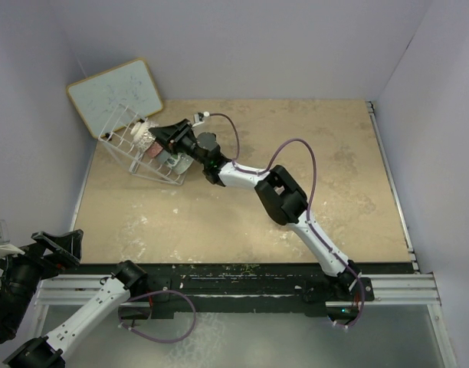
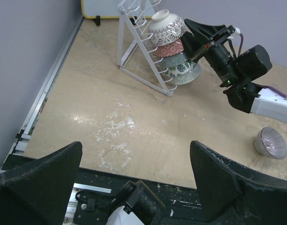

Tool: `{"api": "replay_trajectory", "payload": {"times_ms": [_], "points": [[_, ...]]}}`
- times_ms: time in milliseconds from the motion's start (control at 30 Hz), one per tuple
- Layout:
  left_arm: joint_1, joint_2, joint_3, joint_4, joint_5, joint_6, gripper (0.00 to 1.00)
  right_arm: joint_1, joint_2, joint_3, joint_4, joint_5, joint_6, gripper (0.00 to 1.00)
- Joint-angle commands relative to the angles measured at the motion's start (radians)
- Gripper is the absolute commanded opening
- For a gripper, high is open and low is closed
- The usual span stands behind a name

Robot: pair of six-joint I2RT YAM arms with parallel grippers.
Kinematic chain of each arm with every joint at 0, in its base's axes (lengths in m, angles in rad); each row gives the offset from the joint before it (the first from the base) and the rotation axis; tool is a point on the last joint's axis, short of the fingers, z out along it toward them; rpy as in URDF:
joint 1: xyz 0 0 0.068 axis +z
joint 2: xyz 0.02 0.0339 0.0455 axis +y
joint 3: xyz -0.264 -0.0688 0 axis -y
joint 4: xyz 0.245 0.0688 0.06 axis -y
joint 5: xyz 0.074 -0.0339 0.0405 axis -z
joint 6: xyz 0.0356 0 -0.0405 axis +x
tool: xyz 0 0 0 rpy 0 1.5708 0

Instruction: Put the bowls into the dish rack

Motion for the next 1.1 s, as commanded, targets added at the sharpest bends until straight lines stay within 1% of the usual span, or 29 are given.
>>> {"api": "replay_trajectory", "payload": {"times_ms": [0, 100, 333, 533, 733, 900, 1000, 1067], "points": [[-0.006, 0.006, 0.003, 0.007, -0.006, -0.005, 0.99, 0.003, -0.128, -0.021, -0.035, 0.021, -0.046, 0.43], [-0.006, 0.011, 0.003, 0.007, -0.007, -0.006, 0.99, 0.003, -0.155, -0.043, -0.081, 0.023, -0.057, 0.47], [-0.006, 0.011, -0.008, 0.008, -0.008, -0.01, 0.99, 0.002, -0.228, -0.129, -0.125, 0.034, -0.084, 0.48], [-0.006, 0.012, -0.008, 0.008, -0.011, -0.01, 0.99, 0.003, -0.27, -0.194, -0.111, 0.021, -0.087, 0.48], [-0.005, 0.01, -0.011, 0.007, -0.014, -0.011, 0.99, 0.002, -0.378, -0.336, -0.08, 0.038, -0.118, 0.48], [-0.007, 0.02, -0.011, 0.018, -0.016, -0.008, 0.99, 0.004, -0.538, -0.477, -0.13, 0.031, -0.243, 0.48], [-0.007, 0.025, -0.012, 0.025, -0.011, -0.005, 0.99, 0.003, -0.659, -0.56, -0.248, 0.019, -0.382, 0.49], [-0.007, 0.024, -0.015, 0.03, -0.01, -0.004, 0.99, 0.003, -0.746, -0.614, -0.383, 0.054, -0.492, 0.51]]}}
